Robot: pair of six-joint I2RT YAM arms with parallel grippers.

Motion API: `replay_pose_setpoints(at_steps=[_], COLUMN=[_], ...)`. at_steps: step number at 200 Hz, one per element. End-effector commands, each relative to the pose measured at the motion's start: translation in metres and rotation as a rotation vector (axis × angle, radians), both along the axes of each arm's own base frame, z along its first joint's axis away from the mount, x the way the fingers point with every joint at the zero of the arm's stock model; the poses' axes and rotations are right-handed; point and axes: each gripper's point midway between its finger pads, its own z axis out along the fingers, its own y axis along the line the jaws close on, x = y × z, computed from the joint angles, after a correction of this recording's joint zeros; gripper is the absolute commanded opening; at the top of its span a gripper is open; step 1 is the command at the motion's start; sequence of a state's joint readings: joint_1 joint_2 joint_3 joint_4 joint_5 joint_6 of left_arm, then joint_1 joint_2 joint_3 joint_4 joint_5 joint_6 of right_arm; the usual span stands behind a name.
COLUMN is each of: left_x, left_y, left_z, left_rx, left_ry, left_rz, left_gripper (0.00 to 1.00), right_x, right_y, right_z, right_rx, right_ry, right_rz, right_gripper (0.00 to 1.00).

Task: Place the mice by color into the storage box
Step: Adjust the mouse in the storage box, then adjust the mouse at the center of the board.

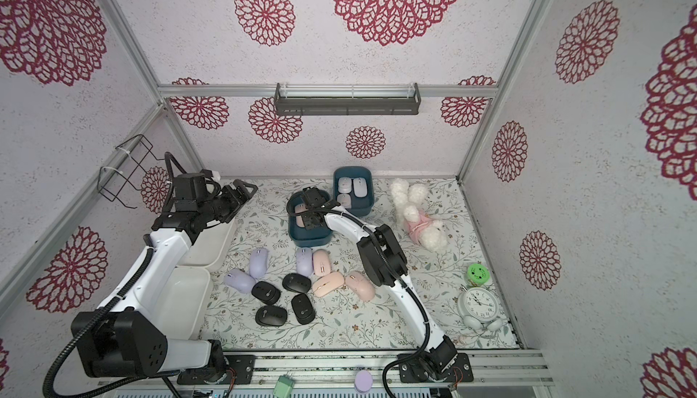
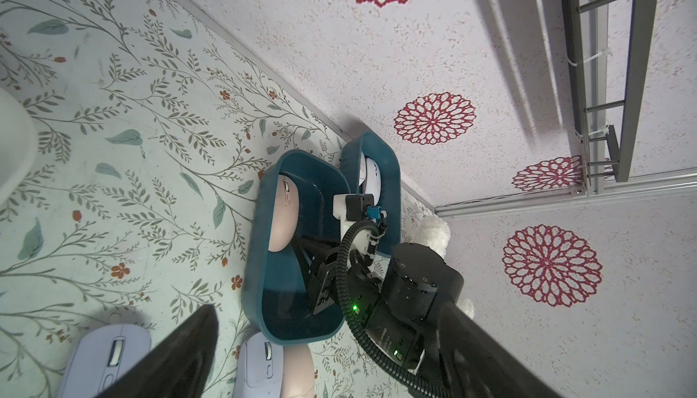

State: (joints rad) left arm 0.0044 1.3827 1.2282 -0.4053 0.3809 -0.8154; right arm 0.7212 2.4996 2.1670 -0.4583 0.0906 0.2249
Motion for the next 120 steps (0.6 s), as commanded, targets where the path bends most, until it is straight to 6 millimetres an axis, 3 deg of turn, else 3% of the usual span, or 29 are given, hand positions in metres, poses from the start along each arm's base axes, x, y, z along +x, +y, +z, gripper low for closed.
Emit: replay_pose_setpoints(at_steps=[1,31,46,60,80,120], left_x=[0.001,0.0,-0.002,-0.004,-0.009,-0.019], left_y=[-0.004,-0.008,-0.013,-0.022,-0.04,-0.082], left_z=[0.01,0.014,0.016,0.017,0.018,0.016], left_rx=[0.0,-0.01,-0.008,-0.009,-0.008,-0.015], left_ry=[-0.038,-0.05,-0.055,-0.056,-0.058,-0.054], left_rz=[-0.018,-0.033,-0.043,-0.064,-0.11,-0.227], left_gripper=[0.93,0.93,0.93,0.93,0.94,0.95], right_x=[-0.001,-0.009,-0.018,-0.032,-0.063,-0.164], right_y=[0.012,0.006,-0.009,-0.03,-0.071,-0.156], right_z=[0.044,0.103,0.135,0.151,0.142,0.09], right_rx=[0.067,0.127,0.141,0.12,0.035,-0.09], right_ry=[-0.046,-0.117,-0.166,-0.187,-0.162,-0.004], right_rz=[0.031,0.019,-0.007,-0.03,-0.057,-0.031], right_gripper=[0.22,0.22,0.29,0.36,0.49,0.72])
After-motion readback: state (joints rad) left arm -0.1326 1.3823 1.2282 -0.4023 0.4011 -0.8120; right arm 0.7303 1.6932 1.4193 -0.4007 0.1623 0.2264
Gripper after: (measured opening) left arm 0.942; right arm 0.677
